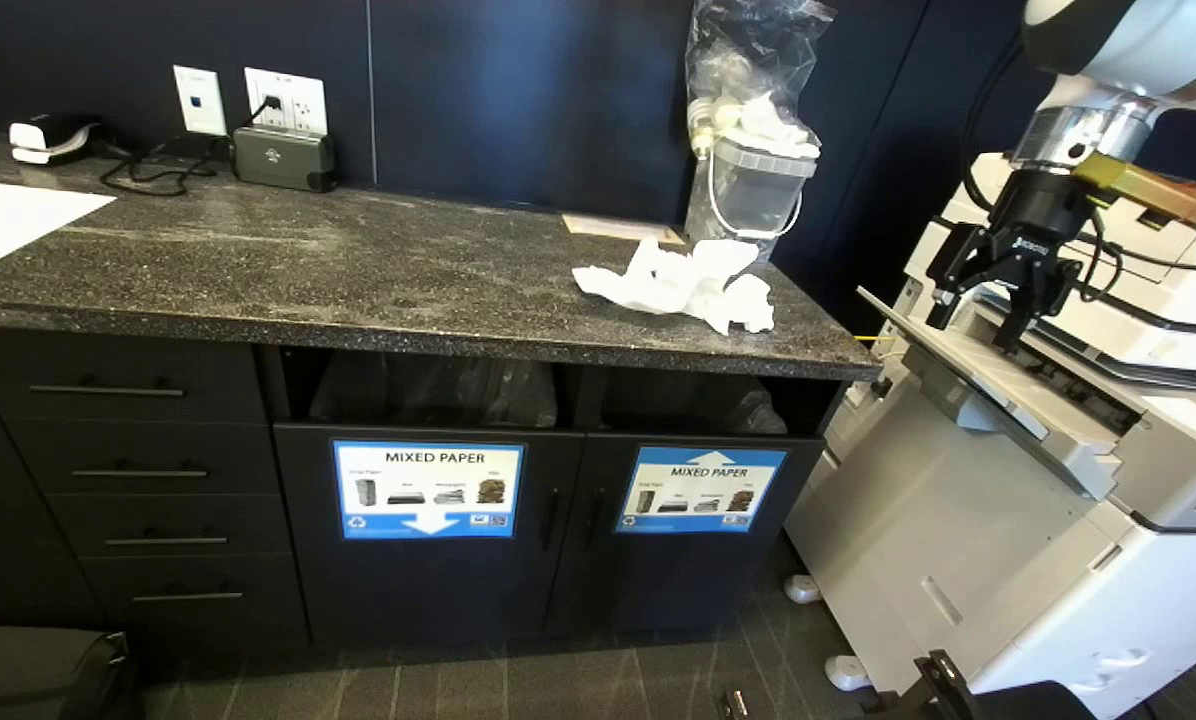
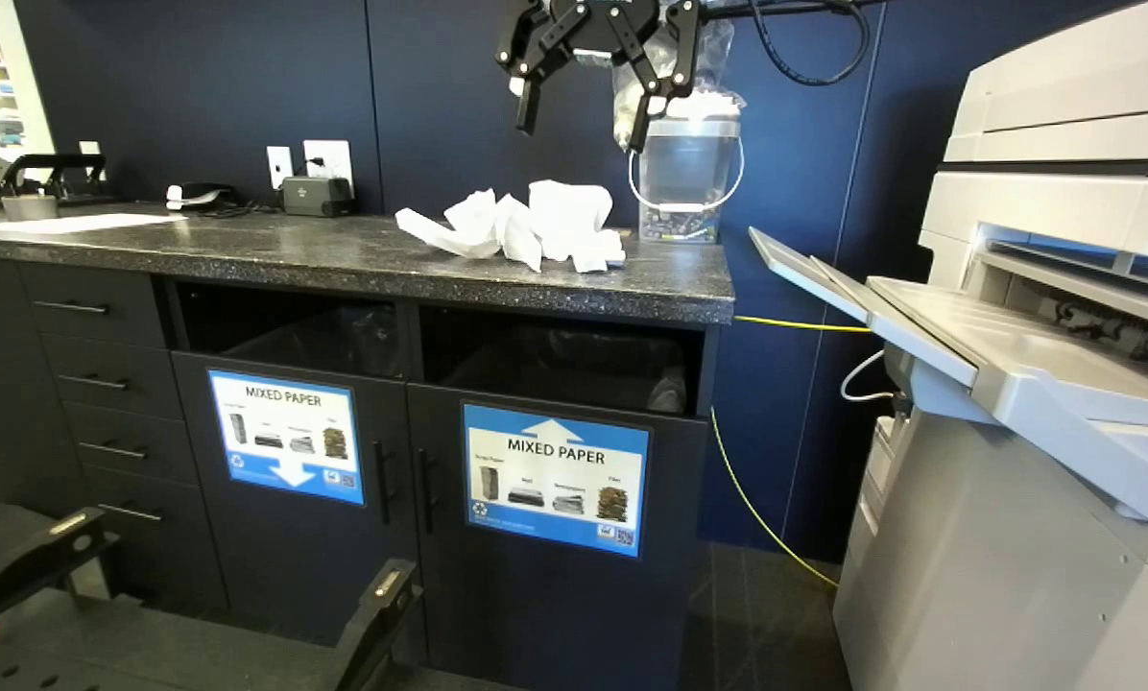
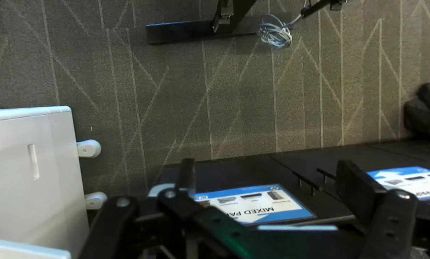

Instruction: Put the white piece of paper at the right in the right bin

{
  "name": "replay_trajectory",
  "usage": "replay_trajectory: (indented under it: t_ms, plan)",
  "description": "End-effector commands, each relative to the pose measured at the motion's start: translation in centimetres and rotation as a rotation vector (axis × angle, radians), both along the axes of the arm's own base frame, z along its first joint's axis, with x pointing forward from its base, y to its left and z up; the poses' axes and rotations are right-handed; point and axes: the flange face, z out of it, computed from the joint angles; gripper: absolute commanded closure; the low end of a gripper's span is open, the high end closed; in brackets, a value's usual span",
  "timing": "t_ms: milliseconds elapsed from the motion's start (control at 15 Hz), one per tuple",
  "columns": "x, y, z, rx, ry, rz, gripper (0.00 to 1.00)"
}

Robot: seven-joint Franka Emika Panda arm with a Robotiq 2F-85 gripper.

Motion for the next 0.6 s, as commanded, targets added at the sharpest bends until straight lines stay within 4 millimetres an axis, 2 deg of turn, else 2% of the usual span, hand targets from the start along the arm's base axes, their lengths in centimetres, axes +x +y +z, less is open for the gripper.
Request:
replay_trajectory:
  t_ms: [0,267,533]
  plan:
    - [5.3,0.2,1.5,-0.076,-0.052,-0.036,0.0]
    - [11.5,0.8,2.2,-0.144,-0.094,0.039,0.0]
    - [17.8,1.2,1.2,-0.146,-0.152,0.14,0.0]
